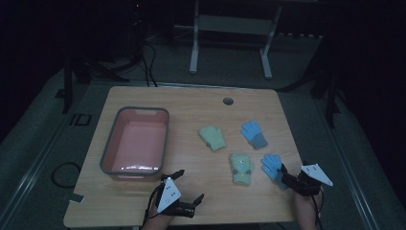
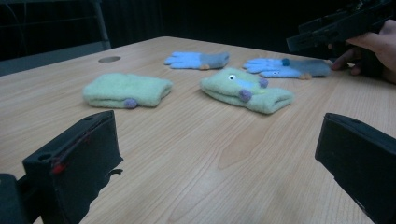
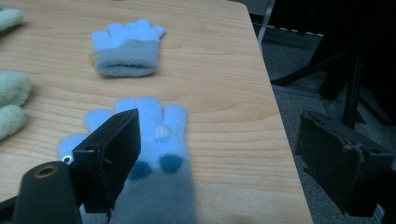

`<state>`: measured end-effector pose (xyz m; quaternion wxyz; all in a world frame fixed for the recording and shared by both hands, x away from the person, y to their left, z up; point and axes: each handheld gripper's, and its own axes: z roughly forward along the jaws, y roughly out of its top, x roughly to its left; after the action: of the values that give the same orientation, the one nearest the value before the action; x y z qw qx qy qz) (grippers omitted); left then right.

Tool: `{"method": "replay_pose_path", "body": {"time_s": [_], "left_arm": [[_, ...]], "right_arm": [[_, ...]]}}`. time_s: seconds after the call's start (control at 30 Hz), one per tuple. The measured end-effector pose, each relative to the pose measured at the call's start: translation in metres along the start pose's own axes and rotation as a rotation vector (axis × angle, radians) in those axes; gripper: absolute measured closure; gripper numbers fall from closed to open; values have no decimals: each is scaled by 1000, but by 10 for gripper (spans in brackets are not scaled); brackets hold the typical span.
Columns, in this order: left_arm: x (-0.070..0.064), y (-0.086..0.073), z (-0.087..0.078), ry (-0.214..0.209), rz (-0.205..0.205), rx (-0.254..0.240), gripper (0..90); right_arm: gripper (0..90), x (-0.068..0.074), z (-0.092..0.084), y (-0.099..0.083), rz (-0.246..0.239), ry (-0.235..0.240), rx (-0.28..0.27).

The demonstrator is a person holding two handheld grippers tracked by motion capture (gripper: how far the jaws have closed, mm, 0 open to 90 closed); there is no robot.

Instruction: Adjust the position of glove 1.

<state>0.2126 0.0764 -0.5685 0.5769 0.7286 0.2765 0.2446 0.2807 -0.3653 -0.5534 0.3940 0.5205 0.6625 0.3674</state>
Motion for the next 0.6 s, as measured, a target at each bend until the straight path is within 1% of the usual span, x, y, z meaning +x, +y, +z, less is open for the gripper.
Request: {"method": "replay_pose_path", "body": {"time_s": [0.07, 0.13, 0.23, 0.3, 0.37, 0.43, 0.47, 0.6], "left_arm": [[0, 0, 0, -3, 2, 2, 0], [0, 0, 0, -2, 2, 2, 0], [0, 0, 0, -3, 2, 3, 0], [0, 0, 0, -2, -4, 1, 0], [1, 0, 0, -2, -8, 2, 0], [1, 0, 0, -1, -11, 3, 0], [1, 0, 0, 0, -10, 3, 0], [1, 0, 0, 5, -9, 7, 0]], "right_arm": [[144, 0, 0, 0, 3, 3, 3], [143, -1, 0, 0, 3, 17, 12], [141, -1, 1, 0, 2, 20, 17], [140, 0, 1, 0, -7, 16, 19], [138, 1, 2, 1, -21, 1, 32], [136, 2, 4, 2, -28, -3, 45], [135, 2, 4, 2, -27, -5, 48], [127, 0, 7, 3, -12, 10, 75]]}}
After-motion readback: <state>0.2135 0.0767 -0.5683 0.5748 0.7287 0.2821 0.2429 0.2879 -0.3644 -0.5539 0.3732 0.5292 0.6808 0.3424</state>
